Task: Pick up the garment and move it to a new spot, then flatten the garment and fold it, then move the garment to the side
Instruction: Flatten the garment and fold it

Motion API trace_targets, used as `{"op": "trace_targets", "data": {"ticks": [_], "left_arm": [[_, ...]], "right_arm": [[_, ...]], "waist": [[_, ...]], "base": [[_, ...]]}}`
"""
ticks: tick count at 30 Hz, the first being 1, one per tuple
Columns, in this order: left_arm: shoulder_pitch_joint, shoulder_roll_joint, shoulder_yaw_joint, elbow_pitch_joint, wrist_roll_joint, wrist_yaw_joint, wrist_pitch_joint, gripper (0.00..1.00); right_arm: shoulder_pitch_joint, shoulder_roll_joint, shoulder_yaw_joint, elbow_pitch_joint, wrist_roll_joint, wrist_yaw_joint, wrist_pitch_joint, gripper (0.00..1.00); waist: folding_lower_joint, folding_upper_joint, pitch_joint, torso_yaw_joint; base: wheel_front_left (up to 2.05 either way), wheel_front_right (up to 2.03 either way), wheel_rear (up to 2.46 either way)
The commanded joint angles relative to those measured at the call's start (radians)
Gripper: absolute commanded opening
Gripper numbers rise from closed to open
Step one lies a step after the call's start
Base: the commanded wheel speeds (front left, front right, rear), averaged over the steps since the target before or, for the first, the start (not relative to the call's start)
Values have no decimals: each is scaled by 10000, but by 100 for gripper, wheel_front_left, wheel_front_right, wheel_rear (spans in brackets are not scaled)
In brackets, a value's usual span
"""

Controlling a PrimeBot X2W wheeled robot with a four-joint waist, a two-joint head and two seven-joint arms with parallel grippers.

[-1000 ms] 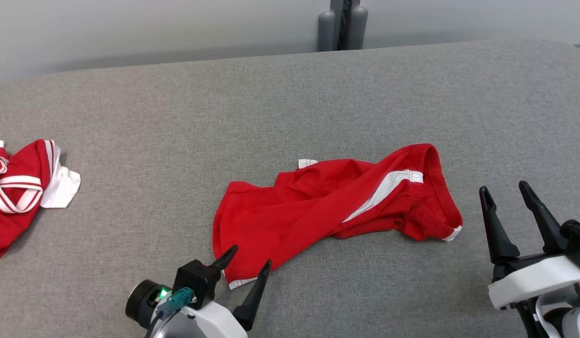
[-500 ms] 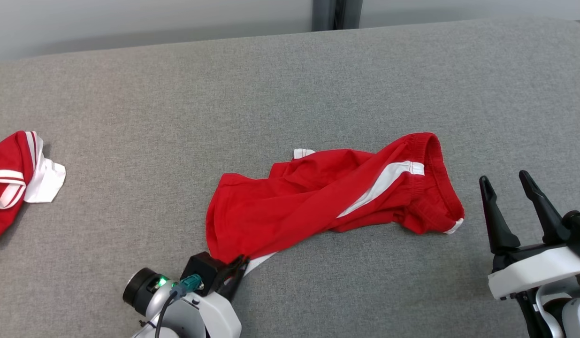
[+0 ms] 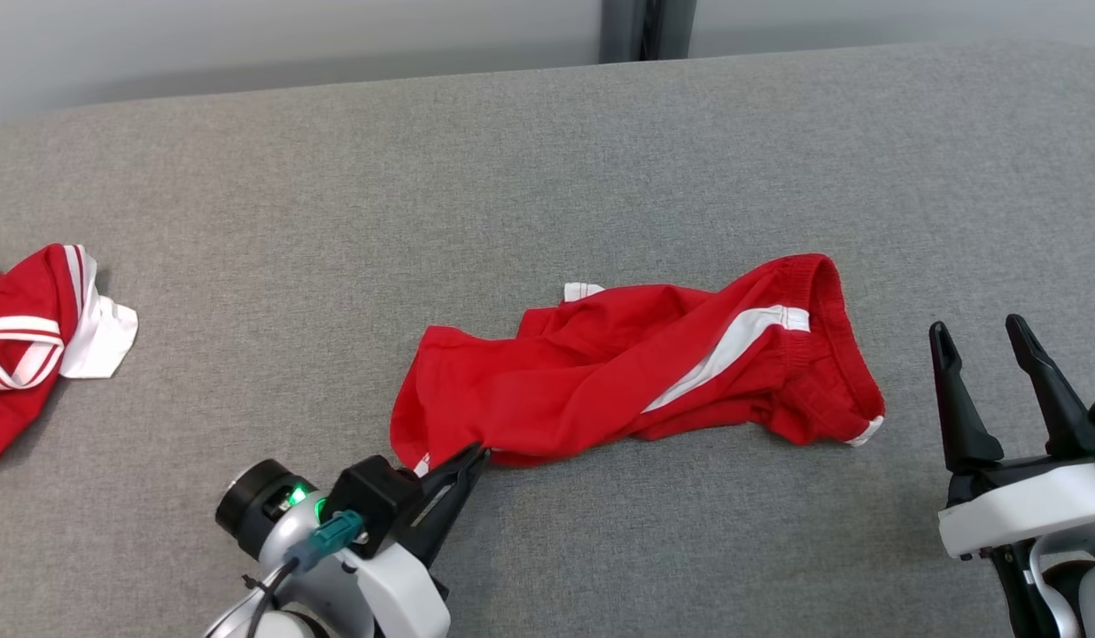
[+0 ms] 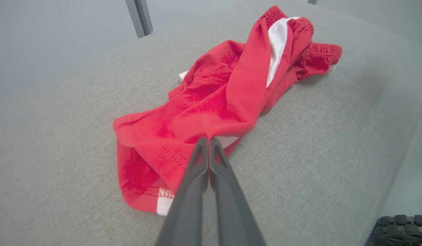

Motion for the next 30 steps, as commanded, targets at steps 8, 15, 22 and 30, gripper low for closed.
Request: {"op": "trace_targets", "data": {"ticks": [8, 15, 22, 30], "left_arm": [[-11, 940, 1244, -2076, -372, 785, 520, 0], [-655, 731, 1824, -1017, -1011, 677, 354, 0], [-1475, 157, 1821, 1174, -1381, 180, -85, 0], [-1810, -377, 1900, 2540, -1378, 207, -1038, 100]], "right_arm": [[-44, 137, -86, -186, 93, -3, 89, 100], [-316, 170, 15, -74, 189, -3, 88, 100], [-546, 230, 163, 146, 259, -3, -13, 100], [-622, 241, 244, 376, 271, -3, -104, 100]], "waist": [[0, 0, 51, -28], [0, 0, 347, -440], [0, 0, 728, -767], [0, 0, 755, -767]], "base": [[0, 0, 0], [0, 0, 0], [0, 0, 0], [0, 0, 0]]}}
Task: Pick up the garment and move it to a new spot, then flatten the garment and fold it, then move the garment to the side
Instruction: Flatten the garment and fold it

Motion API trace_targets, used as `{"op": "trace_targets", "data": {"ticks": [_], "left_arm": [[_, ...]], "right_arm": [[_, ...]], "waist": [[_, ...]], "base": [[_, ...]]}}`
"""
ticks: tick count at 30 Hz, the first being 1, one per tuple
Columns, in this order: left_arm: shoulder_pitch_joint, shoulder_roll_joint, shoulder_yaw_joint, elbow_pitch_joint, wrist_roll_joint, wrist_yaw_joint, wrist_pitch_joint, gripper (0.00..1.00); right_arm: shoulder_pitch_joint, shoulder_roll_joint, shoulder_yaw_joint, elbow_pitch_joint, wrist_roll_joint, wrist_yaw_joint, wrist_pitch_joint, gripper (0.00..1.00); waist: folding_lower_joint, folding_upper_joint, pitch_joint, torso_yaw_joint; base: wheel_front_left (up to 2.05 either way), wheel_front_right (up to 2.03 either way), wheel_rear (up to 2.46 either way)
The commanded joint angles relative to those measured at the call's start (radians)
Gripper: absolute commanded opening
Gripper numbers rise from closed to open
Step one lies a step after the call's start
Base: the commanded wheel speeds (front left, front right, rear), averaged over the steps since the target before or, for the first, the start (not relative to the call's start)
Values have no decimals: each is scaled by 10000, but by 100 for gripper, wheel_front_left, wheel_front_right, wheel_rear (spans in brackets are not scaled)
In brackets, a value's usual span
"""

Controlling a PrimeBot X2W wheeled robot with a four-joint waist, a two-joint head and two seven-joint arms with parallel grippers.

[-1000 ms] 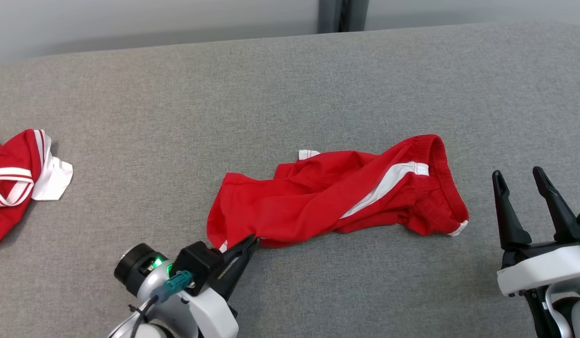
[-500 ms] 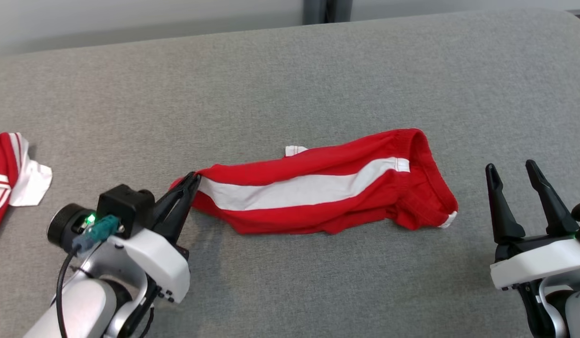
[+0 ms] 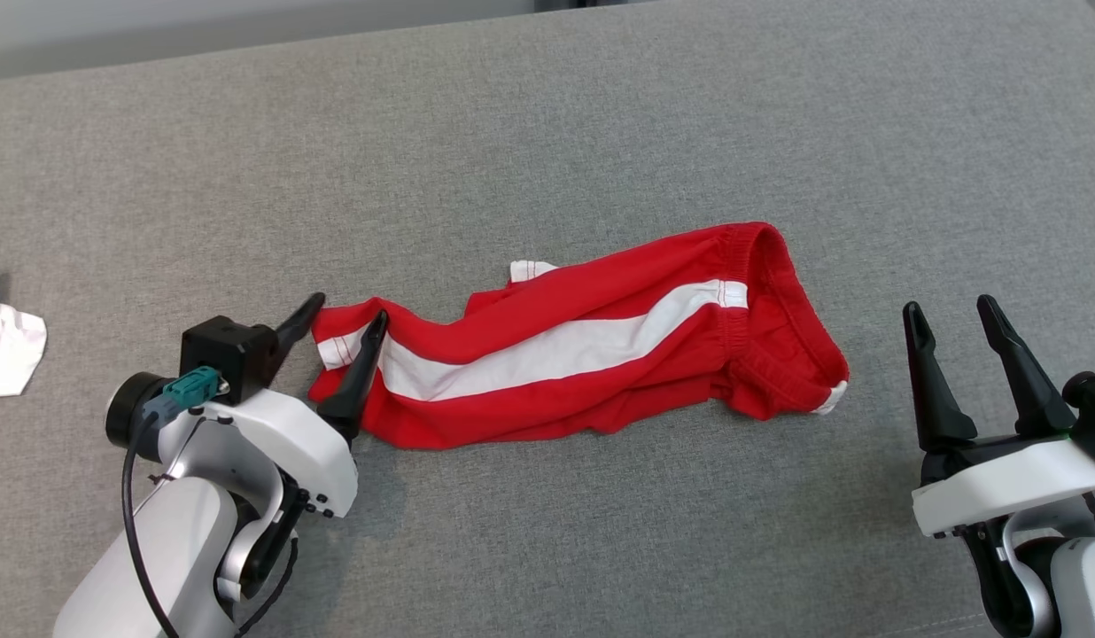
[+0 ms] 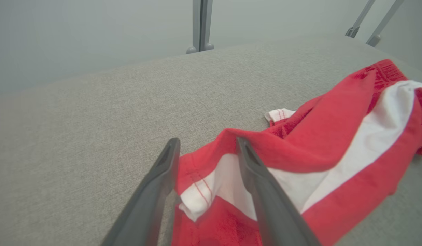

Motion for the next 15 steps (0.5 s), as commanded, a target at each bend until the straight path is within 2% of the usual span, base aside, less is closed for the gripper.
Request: {"op": "trace_targets", "data": {"ticks": [1, 7, 15], "left_arm": [[-138, -20, 87, 143, 132, 167, -354, 100], [224, -127, 476, -26, 326, 790, -1377, 100], [1006, -341, 1445, -947, 288, 1876, -2775, 100]], "right_arm": [[-96, -32, -4, 57, 38, -3, -89, 100], [-142, -99, 10, 40, -84, -3, -158, 100], [-120, -144, 56, 15, -282, -3, -132, 100]], "waist": [[0, 0, -65, 52], [0, 0, -339, 246], [0, 0, -784, 563]], "base": [[0, 0, 0], [0, 0, 0], [0, 0, 0]]}}
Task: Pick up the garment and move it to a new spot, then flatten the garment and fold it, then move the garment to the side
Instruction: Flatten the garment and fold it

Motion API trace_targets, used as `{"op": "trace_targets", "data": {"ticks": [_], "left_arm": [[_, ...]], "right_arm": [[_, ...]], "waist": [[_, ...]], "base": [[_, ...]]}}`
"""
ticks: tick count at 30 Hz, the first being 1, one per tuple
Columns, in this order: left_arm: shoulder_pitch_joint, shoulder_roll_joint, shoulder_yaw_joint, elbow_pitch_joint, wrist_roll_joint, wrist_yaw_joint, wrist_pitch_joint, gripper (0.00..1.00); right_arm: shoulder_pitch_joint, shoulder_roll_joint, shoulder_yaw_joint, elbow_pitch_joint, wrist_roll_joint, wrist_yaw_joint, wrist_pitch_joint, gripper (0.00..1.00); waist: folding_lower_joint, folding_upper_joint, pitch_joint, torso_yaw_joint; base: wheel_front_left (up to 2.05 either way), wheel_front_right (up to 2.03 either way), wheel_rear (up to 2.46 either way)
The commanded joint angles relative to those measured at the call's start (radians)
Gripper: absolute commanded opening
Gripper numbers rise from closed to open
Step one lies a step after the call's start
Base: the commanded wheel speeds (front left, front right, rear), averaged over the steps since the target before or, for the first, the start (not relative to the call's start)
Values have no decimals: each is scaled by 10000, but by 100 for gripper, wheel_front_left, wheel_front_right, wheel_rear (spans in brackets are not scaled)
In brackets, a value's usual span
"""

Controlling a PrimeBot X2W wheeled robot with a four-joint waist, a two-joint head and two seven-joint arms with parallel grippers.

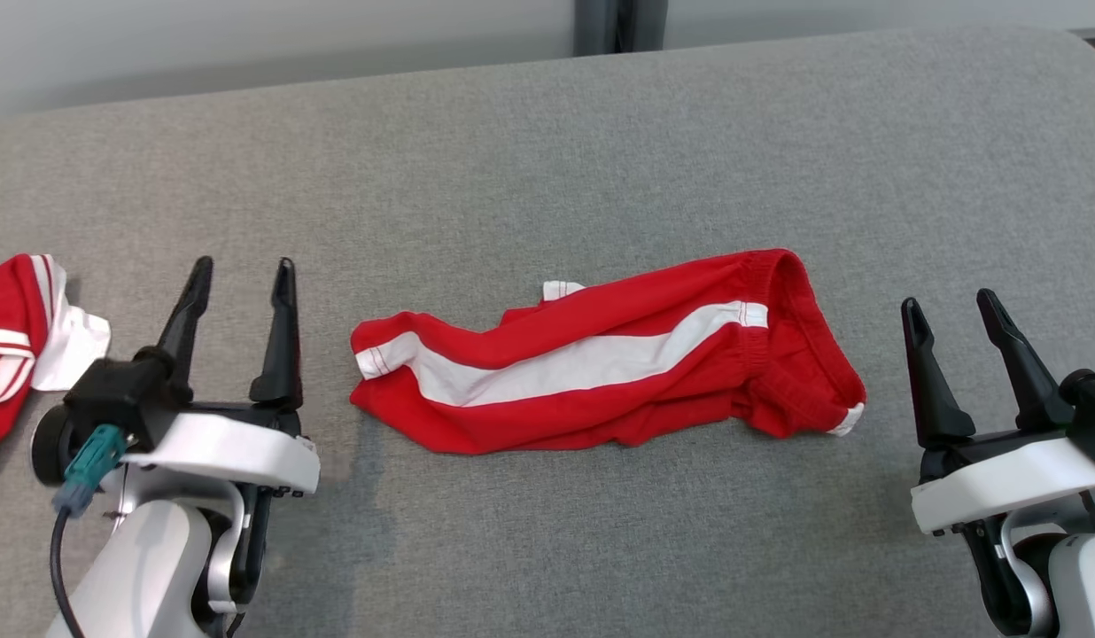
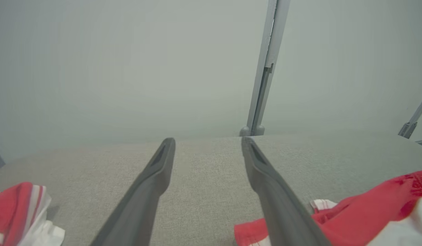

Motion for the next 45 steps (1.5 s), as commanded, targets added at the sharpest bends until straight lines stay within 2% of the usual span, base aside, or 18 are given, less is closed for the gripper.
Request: {"op": "trace_targets", "data": {"ticks": [1, 6, 12, 28, 36, 45], "left_arm": [[311, -27, 218, -292, 88, 236, -240, 100], [1019, -58, 419, -867, 225, 557, -447, 100], [1828, 106, 319, -1195, 391, 728, -455, 100], [2110, 109, -80, -1170, 364, 720, -153, 100], [1850, 196, -148, -1140, 329, 573, -98, 100], [939, 158, -620, -558, -80, -201, 936, 100]], "right_arm": [[-35, -106, 9, -9, -80, -3, 17, 100], [154, -129, 119, 24, -188, -3, 115, 100], [457, -118, 253, -39, -269, -3, 234, 100], [836, -84, 162, -361, -305, -3, 512, 100], [701, -99, 207, -464, -234, -3, 542, 100], [505, -67, 337, -413, -188, -3, 481, 100]], "waist": [[0, -1, -193, 151], [0, -1, -568, 314], [0, -1, -938, 374], [0, -1, -1139, 455], [0, -1, -974, 345], [0, -1, -486, 39]], "base": [[0, 0, 0], [0, 0, 0], [0, 0, 0], [0, 0, 0], [0, 0, 0], [0, 0, 0]]}}
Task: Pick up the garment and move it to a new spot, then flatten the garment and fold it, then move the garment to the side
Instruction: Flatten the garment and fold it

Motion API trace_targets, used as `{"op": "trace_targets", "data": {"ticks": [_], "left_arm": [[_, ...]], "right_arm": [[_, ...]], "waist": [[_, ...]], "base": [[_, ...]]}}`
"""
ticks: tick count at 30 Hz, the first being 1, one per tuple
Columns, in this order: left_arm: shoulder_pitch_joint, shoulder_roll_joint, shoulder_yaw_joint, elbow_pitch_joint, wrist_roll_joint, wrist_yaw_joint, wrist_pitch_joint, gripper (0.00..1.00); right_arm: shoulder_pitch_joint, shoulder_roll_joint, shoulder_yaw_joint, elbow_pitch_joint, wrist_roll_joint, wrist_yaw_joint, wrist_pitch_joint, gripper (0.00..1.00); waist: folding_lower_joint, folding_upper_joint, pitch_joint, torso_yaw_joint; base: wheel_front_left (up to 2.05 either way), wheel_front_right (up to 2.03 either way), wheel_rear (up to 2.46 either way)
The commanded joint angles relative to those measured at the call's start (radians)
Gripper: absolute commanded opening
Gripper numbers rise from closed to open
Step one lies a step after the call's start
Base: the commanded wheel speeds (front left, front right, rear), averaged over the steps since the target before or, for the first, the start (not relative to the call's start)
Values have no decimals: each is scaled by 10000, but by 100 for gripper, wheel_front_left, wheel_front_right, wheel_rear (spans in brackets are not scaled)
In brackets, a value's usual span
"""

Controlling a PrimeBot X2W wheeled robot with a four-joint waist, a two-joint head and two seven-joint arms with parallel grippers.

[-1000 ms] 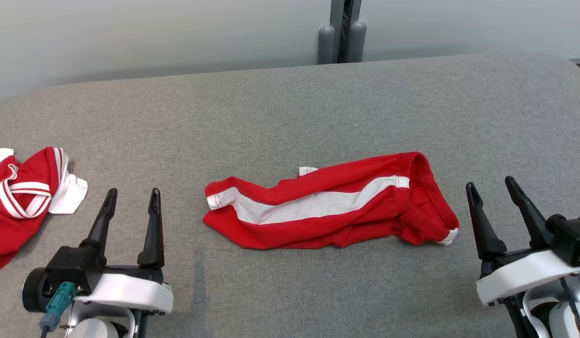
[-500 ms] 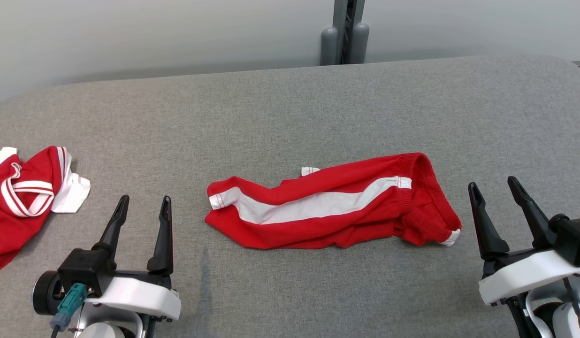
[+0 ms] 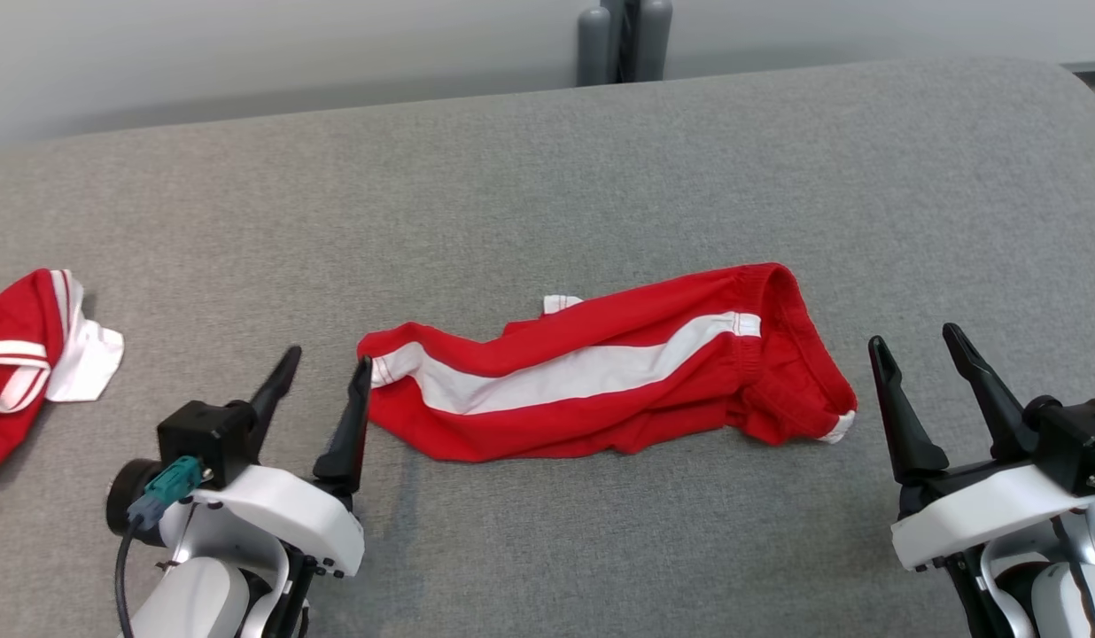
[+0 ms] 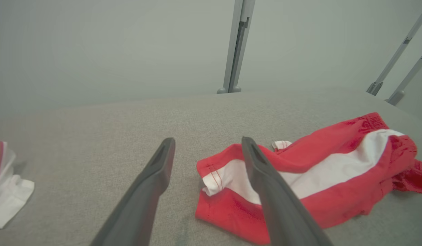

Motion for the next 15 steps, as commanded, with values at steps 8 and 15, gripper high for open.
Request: {"op": "trace_targets", "data": {"ticks": [8, 15], "left_arm": [[-603, -129, -227, 1390, -963, -898, 1054, 100], [-932, -167, -254, 1919, -1030, -1174, 914, 15]], "right_arm": [[-273, 56, 83, 261, 131, -3, -241, 100], [-388, 3, 75, 415, 127, -3, -346, 100]], "waist": [[0, 0, 585, -478], [0, 0, 830, -555]], "base": [[0, 0, 0], [0, 0, 0]]}}
